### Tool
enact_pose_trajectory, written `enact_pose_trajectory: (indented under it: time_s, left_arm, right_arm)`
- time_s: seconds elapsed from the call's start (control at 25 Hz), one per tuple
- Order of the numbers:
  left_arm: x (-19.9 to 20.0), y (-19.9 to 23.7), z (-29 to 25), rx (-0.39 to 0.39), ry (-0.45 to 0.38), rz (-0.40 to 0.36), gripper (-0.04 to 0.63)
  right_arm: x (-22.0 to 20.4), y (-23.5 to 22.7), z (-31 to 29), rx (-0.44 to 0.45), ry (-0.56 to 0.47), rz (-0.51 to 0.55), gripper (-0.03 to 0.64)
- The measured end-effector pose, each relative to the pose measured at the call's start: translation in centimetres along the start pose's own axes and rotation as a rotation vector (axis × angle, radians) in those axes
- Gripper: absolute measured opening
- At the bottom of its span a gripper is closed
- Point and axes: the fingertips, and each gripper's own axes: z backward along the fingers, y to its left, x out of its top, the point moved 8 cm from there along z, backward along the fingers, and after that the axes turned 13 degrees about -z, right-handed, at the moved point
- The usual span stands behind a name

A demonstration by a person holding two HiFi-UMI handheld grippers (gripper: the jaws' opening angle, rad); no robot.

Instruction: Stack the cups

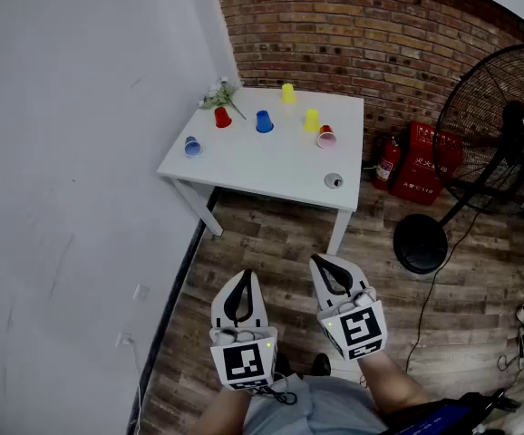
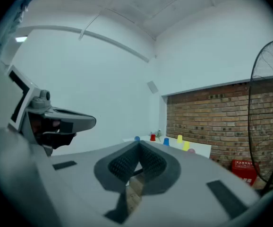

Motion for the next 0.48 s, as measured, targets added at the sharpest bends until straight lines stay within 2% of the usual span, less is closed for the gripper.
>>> enact_pose_trajectory:
  time_s: [0.2,0.36,0.48]
  left_arm:
    - [-0.2,-0.2,-0.4,0.001,-0.009,-0.031,0.003]
    - [-0.5,-1.0,-0.7,-0.004,-0.001,-0.041,0.003]
    - [-0.9,-1.9,-1.5,-0.003,0.001,-0.061,0.003]
  right_arm:
    - [0.2,-0.5,0.2,-0.009,0.0,-0.002,0.003]
    - [-0.1,-1.2,0.5,0.01,-0.049,-0.038,0.006]
    - [-0.7,-2.0,0.2,0.041,-0.044,-0.055,0.078]
